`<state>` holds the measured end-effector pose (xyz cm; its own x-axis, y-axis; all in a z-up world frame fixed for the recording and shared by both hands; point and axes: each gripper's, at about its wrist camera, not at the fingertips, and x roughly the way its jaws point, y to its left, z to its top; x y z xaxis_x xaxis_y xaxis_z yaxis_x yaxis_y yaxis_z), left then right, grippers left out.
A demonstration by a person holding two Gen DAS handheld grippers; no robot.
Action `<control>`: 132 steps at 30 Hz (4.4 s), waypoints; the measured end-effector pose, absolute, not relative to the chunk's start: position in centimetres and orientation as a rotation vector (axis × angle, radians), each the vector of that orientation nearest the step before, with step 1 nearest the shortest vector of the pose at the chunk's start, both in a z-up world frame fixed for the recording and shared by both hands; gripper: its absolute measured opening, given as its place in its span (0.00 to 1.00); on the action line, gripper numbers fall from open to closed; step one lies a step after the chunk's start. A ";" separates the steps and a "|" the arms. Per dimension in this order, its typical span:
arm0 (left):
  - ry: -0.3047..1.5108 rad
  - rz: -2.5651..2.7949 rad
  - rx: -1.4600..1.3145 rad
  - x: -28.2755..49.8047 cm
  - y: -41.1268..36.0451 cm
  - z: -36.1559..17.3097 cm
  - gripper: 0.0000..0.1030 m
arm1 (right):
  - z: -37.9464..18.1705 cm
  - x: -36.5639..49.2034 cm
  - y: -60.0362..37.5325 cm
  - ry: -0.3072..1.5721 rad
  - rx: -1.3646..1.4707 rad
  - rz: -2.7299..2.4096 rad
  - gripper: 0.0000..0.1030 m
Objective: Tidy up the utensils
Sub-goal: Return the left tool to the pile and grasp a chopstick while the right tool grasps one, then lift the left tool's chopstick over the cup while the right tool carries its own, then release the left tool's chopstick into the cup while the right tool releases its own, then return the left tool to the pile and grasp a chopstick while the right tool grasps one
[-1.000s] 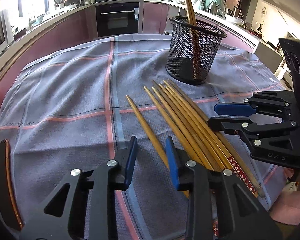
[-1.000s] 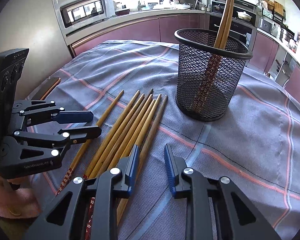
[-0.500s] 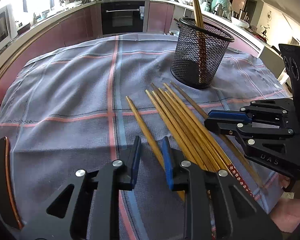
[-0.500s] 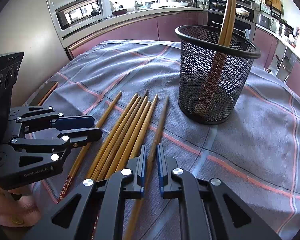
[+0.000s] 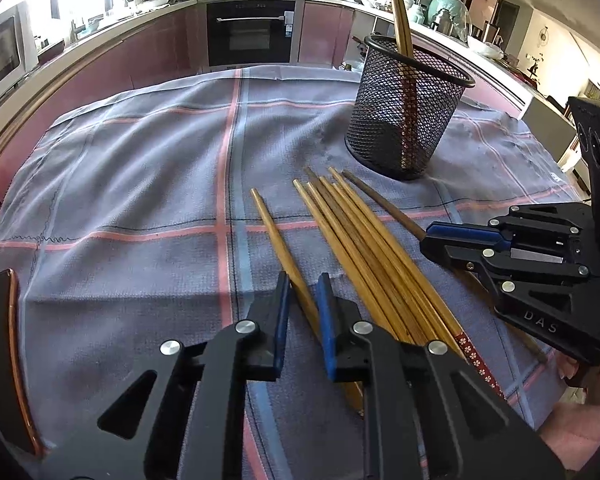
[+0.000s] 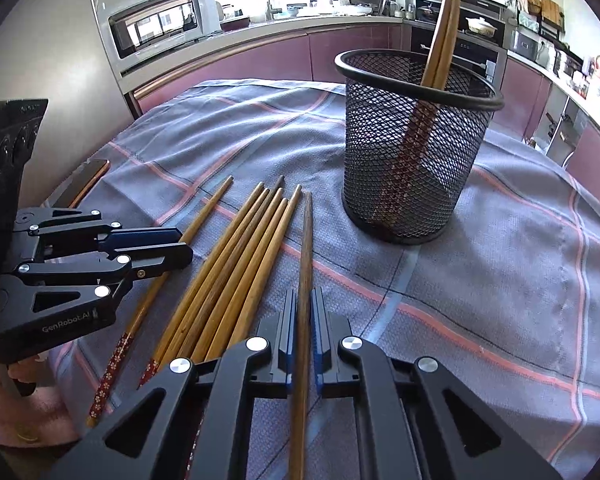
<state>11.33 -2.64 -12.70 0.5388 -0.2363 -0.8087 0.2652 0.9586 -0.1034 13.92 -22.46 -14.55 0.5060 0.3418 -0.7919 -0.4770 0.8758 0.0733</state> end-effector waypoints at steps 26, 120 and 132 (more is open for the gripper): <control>0.734 -0.492 -0.152 9.4 -0.4 -3.0 0.07 | -5.3 11.5 -28.8 0.629 0.092 0.623 0.05; 0.690 -0.316 0.001 14.0 -1.9 -3.7 0.45 | -5.5 14.3 -26.7 0.689 -0.027 0.660 0.35; 0.830 -0.319 0.022 10.6 -1.6 -10.0 0.47 | -12.5 13.4 -24.3 0.890 -0.060 0.628 0.34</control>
<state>10.58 -1.59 -9.99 0.6304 -0.2699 -0.7278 0.2867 0.9523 -0.1049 13.37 -24.27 -12.52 0.4633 0.4863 -0.7408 -0.5348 0.8200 0.2038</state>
